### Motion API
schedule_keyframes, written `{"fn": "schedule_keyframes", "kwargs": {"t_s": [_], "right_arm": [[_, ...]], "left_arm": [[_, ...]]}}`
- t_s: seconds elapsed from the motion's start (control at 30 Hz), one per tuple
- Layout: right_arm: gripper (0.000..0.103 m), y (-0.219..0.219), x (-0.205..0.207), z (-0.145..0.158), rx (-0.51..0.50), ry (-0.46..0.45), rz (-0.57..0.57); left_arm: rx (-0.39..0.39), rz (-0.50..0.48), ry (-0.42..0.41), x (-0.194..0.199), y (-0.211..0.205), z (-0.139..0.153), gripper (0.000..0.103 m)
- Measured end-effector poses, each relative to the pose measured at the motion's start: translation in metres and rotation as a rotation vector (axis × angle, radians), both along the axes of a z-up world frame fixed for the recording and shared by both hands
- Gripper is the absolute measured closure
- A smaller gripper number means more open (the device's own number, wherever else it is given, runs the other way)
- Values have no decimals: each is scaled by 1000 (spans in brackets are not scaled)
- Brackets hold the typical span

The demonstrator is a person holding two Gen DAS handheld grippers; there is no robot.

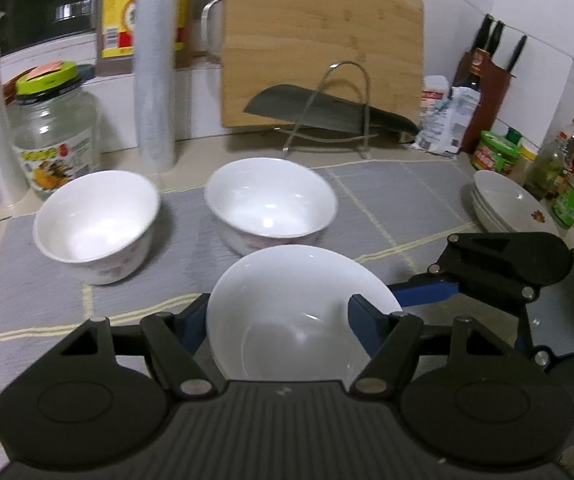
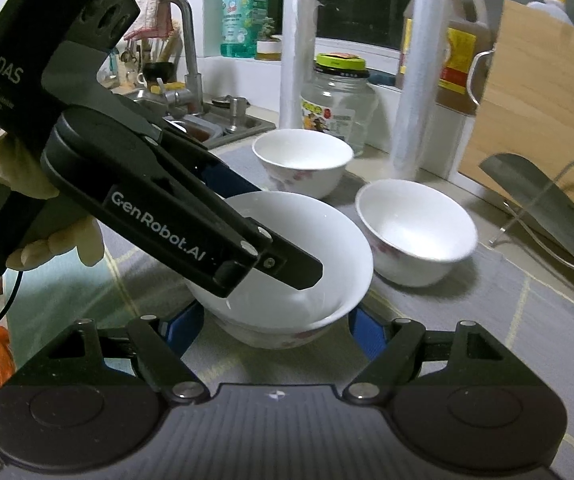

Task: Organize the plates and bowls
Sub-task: 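Lift the floral bowl with the left tool and carry it toward the plate stack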

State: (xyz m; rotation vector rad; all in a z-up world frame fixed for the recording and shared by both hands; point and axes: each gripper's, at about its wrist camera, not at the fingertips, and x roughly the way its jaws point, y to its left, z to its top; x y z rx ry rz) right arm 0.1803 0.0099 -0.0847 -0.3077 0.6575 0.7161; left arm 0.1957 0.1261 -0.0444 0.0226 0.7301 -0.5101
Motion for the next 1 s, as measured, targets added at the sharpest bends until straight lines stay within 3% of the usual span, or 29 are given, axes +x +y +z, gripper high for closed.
{"fn": "schedule_keyframes", "kwargs": {"t_s": [0.57,1.0], "right_arm": [[20,-79,-29,9,-52,7,-118],[20,-98,-31,5,-83,34,-139]], "left_arm": [[-29,-136,1,-7,-81,1,31],[-53,-164,27,-5,-104,-7,31]]}}
